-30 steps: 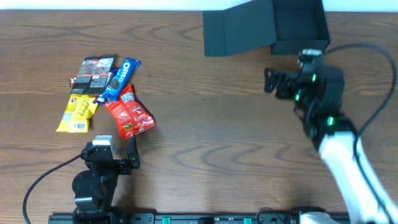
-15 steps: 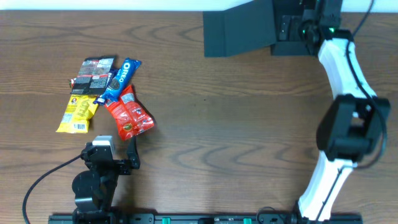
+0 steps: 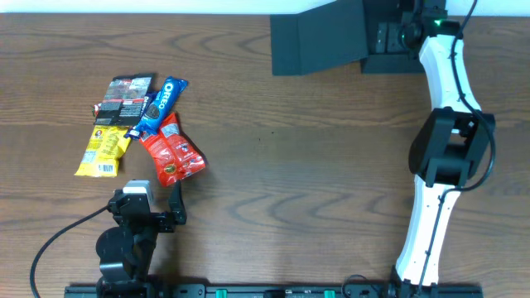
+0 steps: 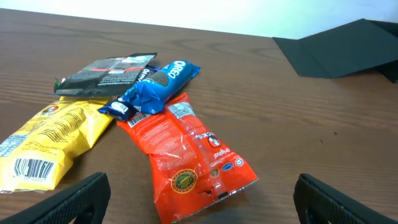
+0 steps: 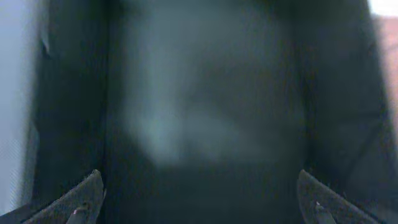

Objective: Pack container
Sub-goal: 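Reach the right gripper up to the black box's far edge, then grip the black box with the right gripper and rotate it toward center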

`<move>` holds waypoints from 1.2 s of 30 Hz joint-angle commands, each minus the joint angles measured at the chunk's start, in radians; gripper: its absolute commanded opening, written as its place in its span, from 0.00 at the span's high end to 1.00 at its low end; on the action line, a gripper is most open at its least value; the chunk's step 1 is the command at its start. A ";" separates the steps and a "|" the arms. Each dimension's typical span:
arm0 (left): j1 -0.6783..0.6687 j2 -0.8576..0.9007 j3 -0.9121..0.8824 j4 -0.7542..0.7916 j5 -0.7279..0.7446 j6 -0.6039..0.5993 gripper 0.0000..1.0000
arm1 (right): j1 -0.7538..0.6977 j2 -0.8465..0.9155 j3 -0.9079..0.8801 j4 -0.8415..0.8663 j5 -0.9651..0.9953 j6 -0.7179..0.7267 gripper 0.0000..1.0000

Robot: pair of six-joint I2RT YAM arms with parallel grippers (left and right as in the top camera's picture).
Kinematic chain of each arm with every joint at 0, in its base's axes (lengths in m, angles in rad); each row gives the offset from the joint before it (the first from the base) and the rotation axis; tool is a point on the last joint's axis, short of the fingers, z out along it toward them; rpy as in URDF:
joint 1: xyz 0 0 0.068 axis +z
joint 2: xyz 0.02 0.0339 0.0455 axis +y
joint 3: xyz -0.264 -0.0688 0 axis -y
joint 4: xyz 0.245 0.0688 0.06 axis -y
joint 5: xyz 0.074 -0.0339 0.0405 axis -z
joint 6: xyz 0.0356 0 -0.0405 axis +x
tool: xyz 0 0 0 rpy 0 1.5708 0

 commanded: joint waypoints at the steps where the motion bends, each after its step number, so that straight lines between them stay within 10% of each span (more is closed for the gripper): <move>1: -0.005 -0.005 -0.021 -0.008 0.004 0.019 0.05 | -0.004 0.014 0.021 -0.048 0.013 -0.044 0.01; 26: -0.005 -0.005 -0.021 -0.009 0.004 0.019 0.04 | 0.032 -0.119 0.021 -0.478 -0.160 -0.105 0.01; 36: -0.005 -0.005 -0.021 -0.009 0.004 0.019 0.05 | 0.033 -0.270 0.011 -0.593 -0.122 -0.577 0.02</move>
